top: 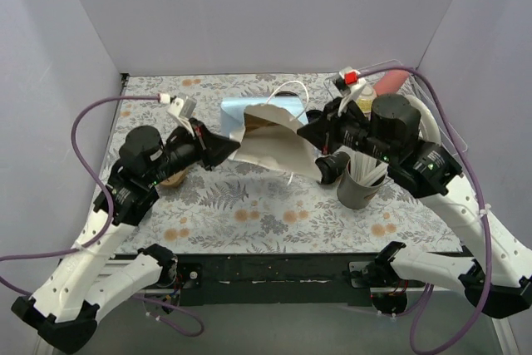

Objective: Pack the takeout coffee

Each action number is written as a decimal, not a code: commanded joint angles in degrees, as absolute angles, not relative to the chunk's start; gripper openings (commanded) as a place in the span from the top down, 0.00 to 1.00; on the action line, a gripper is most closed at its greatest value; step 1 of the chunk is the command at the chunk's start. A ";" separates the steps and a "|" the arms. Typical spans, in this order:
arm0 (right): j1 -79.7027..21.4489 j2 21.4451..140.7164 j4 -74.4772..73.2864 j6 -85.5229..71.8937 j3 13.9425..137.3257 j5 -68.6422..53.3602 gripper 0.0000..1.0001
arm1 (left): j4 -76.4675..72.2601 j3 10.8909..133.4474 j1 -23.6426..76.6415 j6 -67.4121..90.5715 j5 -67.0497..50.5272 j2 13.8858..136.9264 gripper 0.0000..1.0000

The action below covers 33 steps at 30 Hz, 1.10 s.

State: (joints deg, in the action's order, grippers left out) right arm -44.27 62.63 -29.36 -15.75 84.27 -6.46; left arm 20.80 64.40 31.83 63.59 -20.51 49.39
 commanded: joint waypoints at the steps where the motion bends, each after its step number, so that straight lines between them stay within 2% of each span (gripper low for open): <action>1: -44.56 57.14 -22.41 -21.80 73.57 -8.61 0.99 | 20.74 55.28 32.43 68.73 -20.76 40.37 1.00; 7: -44.56 58.53 -23.90 -20.30 76.37 -8.88 0.99 | 25.67 58.09 32.34 63.89 -22.67 42.45 1.00; 11: -44.47 62.84 -29.69 -24.34 90.58 -9.14 0.99 | 29.33 70.02 32.34 64.25 -22.32 48.93 1.00; 13: -44.56 61.10 -27.18 -24.69 82.41 -9.23 0.99 | 27.80 63.32 32.34 63.89 -24.86 48.43 1.00; 14: -44.13 60.04 -22.98 -26.18 74.26 -9.92 0.99 | 25.51 57.97 32.34 65.03 -26.35 45.90 1.00; 16: -44.12 57.67 -21.19 -26.28 71.81 -10.37 0.99 | 21.82 56.25 32.34 67.31 -25.49 43.43 1.00; 19: -44.12 57.22 -23.28 -23.14 74.08 -10.11 0.99 | 24.77 56.86 32.34 62.35 -24.26 41.83 1.00; 24: -44.12 60.10 -21.88 -10.47 84.33 -5.98 0.99 | 24.17 67.38 32.34 52.30 -24.26 51.74 1.00; 26: -44.12 61.17 -24.16 -8.70 85.26 -5.97 0.99 | 23.56 64.80 32.34 53.07 -24.43 51.33 1.00; 28: -44.12 59.77 -24.61 -11.40 80.11 -6.76 0.99 | 21.55 56.47 32.43 55.53 -25.05 47.04 1.00; 33: -44.21 56.16 -25.22 -16.08 80.32 -8.88 0.99 | 24.42 57.31 32.43 58.28 -22.33 42.98 1.00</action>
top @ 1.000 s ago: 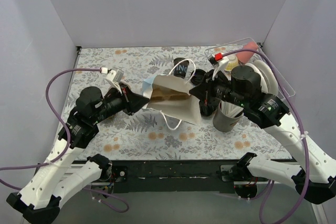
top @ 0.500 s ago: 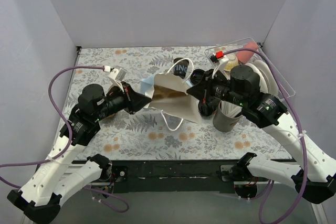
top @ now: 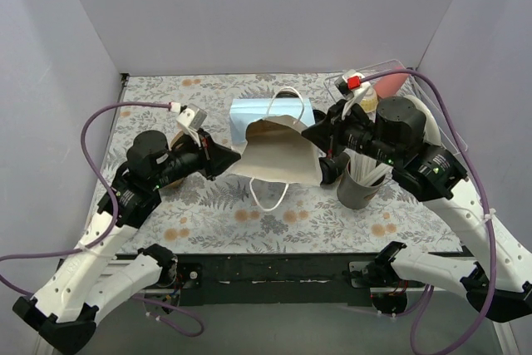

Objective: Pack the takeout coffee

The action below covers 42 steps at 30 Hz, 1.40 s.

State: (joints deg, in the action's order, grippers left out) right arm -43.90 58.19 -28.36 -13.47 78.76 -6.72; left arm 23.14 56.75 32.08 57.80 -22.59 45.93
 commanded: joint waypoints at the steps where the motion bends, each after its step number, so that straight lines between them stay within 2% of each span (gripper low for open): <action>1: -44.21 56.16 -24.44 -15.04 80.33 -9.23 0.99 | 26.09 56.96 32.43 57.66 -22.32 43.41 1.00; 9: -44.21 56.26 -20.75 -16.61 73.57 -9.49 0.99 | 22.94 54.67 32.43 61.35 -21.80 41.93 1.00; 13: -44.12 57.83 -24.59 -14.16 74.44 -8.79 0.97 | 23.47 54.05 32.43 60.56 -20.83 42.10 1.00; 14: -44.21 58.27 -25.74 -13.19 75.23 -8.79 0.93 | 23.47 53.88 32.43 60.90 -20.92 42.27 1.00; 15: -44.21 59.05 -26.88 -12.14 76.80 -8.79 0.82 | 23.38 53.35 32.43 61.00 -21.27 42.36 1.00; 17: -44.21 59.41 -31.01 -9.06 79.00 -7.04 0.73 | 22.94 52.56 32.43 60.91 -22.40 42.37 1.00; 18: -44.21 58.98 -31.90 -8.01 79.62 -6.42 0.63 | 22.85 52.12 32.43 60.56 -22.76 42.36 1.00; 21: -44.12 56.79 -33.48 -3.70 81.56 -4.75 0.53 | 21.89 50.01 32.43 58.89 -23.47 41.75 1.00; 31: -44.21 59.85 -36.30 6.76 90.08 -9.31 0.53 | 20.48 48.86 32.43 54.06 -23.47 42.89 1.00; 35: -45.17 62.22 -37.53 6.50 92.55 -15.36 0.60 | 21.62 48.87 32.43 52.91 -22.24 42.37 1.00; 42: -55.69 63.98 -39.01 7.64 92.37 -11.79 0.65 | 22.33 48.78 32.43 52.21 -20.21 41.92 1.00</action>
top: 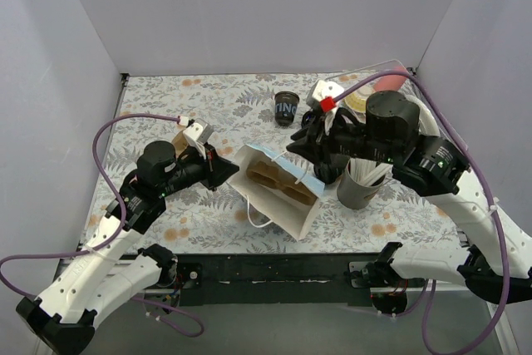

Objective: Pack the takeout coffee

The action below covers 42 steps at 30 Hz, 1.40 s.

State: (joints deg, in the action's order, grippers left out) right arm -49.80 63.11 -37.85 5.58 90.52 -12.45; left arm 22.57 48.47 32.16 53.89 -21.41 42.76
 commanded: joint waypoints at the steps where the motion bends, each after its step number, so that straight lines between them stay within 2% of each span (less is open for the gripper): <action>1: -57.55 64.59 -39.72 7.91 93.42 -10.65 0.65 | 21.98 48.52 32.43 52.21 -20.21 41.58 1.00; 6: -68.97 67.06 -42.28 10.63 94.40 -0.54 0.70 | 21.01 47.99 32.43 52.47 -18.98 41.22 1.00; 12: -75.84 69.69 -43.94 12.21 91.41 7.72 0.74 | 20.04 47.99 32.43 52.82 -19.16 41.13 1.00; 27: -76.29 74.62 -42.28 17.31 84.55 14.85 0.76 | 20.13 47.02 32.43 54.14 -20.13 39.82 1.00; 32: -76.38 71.64 -32.73 20.21 73.76 16.96 0.71 | 19.16 45.27 32.43 55.63 -19.86 37.45 1.00; 42: -76.20 69.17 -22.95 23.64 61.63 20.56 0.68 | 18.72 43.95 32.43 57.21 -21.00 35.69 1.00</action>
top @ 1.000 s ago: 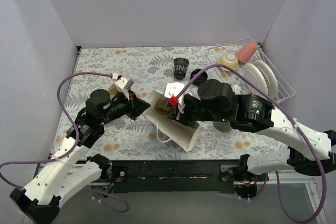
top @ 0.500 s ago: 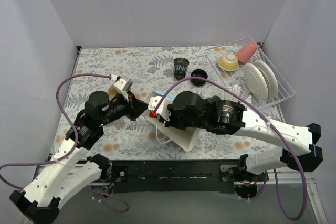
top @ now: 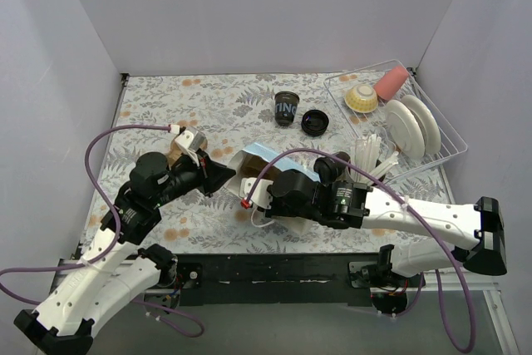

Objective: Pack the takeout coffee

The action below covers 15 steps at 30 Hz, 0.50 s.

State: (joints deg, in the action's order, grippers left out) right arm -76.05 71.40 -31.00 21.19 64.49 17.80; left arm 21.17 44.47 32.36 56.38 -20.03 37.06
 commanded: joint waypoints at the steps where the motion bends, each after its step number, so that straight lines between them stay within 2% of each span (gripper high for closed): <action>1: -76.20 69.00 -22.24 24.25 60.83 21.00 0.68 | 18.63 43.95 32.43 57.48 -21.18 35.60 1.00; 15: -73.48 70.49 -15.74 23.47 56.69 21.18 0.64 | 19.77 42.63 32.43 59.50 -21.27 33.58 1.00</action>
State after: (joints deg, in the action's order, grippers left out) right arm -74.43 70.63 -20.69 23.59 57.10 19.92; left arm 20.47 43.33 32.36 58.59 -20.62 34.92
